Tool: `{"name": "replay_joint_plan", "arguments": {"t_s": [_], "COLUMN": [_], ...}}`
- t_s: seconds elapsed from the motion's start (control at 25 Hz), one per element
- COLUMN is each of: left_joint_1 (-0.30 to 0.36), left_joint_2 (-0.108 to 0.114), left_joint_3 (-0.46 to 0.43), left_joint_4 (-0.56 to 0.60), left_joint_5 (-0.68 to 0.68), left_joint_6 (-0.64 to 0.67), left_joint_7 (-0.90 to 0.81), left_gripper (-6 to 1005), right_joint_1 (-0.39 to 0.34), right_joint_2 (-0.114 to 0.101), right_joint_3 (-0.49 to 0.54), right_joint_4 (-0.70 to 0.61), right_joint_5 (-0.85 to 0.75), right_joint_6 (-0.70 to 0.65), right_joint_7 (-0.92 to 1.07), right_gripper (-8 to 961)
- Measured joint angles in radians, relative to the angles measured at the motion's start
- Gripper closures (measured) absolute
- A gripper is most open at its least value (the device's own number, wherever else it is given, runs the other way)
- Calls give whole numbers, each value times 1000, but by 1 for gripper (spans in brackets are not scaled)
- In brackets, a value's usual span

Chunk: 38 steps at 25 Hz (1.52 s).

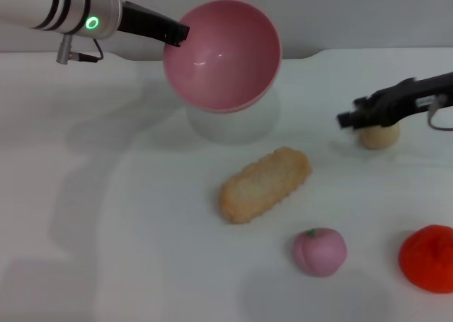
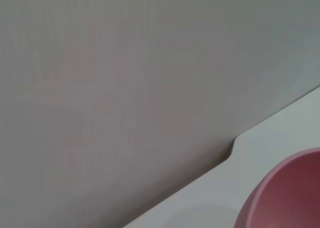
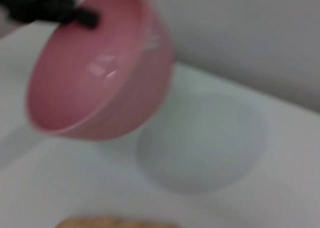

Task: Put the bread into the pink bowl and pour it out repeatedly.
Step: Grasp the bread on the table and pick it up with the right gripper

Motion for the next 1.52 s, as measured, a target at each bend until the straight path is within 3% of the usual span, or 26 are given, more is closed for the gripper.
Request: {"name": "replay_joint_plan", "arguments": {"t_s": [0.2, 0.36, 0.52, 0.68, 0.92, 1.16, 1.52], "left_joint_1": [2, 6, 29, 53, 73, 77, 77], "left_joint_2": [0, -2, -2, -2, -1, -1, -2], "left_joint_3": [0, 13, 40, 50, 51, 51, 55], "left_joint_4": [0, -7, 1, 12, 24, 41, 65], "left_joint_5": [0, -6, -45, -82, -117, -119, -129], "left_joint_6": [5, 10, 12, 13, 15, 19, 54], "left_joint_7": [13, 15, 16, 26, 41, 34, 19], "left_gripper": [957, 956, 956, 956, 956, 956, 956], "right_joint_1": [108, 165, 217, 235, 213, 185, 171], "right_joint_2": [44, 80, 103, 135, 200, 212, 213], "right_joint_3": [-4, -4, -8, -5, -12, -71, -85], "right_joint_4": [-5, -16, -13, -22, -34, -29, -25], "right_joint_5": [-157, -246, -289, -337, -401, -404, -384], "right_joint_6": [-136, -172, -196, -159, -45, 13, 67], "right_joint_7": [11, 5, -5, -7, -54, -79, -143], "right_gripper": [385, 372, 344, 337, 336, 335, 337]}}
